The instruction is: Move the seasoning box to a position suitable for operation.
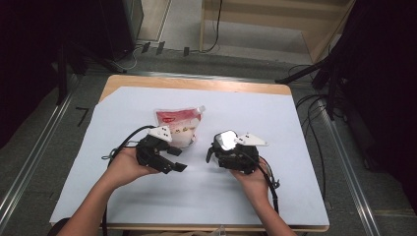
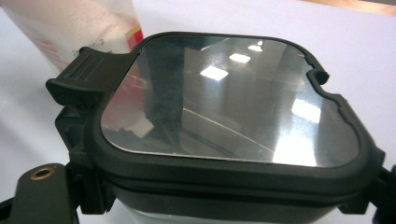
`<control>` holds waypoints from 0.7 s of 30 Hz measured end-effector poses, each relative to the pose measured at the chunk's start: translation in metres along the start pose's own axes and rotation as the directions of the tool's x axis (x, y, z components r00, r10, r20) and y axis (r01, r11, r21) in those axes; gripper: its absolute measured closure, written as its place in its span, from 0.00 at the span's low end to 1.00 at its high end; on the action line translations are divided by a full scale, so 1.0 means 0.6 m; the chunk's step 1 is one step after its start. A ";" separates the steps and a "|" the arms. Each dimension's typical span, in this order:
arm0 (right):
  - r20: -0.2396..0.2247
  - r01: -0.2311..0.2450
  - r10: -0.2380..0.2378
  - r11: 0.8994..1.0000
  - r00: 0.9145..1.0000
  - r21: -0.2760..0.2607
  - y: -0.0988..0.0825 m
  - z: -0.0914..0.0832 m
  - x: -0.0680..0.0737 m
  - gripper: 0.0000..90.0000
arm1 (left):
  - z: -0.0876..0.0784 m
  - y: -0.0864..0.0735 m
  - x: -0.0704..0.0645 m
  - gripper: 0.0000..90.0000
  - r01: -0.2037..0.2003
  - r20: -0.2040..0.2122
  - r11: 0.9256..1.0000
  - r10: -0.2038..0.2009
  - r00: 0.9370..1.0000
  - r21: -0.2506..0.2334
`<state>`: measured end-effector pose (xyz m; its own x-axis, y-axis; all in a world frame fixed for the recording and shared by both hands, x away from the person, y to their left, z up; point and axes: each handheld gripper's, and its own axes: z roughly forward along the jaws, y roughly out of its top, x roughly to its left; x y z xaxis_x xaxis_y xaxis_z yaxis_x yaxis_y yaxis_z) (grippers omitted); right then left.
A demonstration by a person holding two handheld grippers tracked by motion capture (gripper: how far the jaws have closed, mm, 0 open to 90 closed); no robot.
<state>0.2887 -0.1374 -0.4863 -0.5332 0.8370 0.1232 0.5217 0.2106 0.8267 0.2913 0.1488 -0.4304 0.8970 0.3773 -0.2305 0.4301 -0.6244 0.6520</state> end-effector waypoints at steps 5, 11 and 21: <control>-0.011 0.017 -0.016 1.000 1.000 0.005 -0.005 0.009 0.010 0.17 | 0.005 0.000 -0.004 0.43 0.001 -0.006 1.000 0.000 1.000 0.014; -0.006 0.030 -0.030 0.999 1.000 -0.011 -0.014 0.010 0.012 0.17 | 0.012 0.002 -0.006 0.42 -0.010 -0.005 1.000 0.010 1.000 0.016; 0.004 0.029 -0.029 0.999 1.000 0.046 -0.026 0.003 0.022 0.14 | 0.015 0.005 -0.006 0.42 -0.017 -0.007 1.000 0.017 1.000 0.006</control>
<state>0.2745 -0.1289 -0.4987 -0.5455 0.8325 0.0965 0.5361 0.2581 0.8037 0.2902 0.1391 -0.4343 0.9036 0.3709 -0.2142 0.4151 -0.6349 0.6517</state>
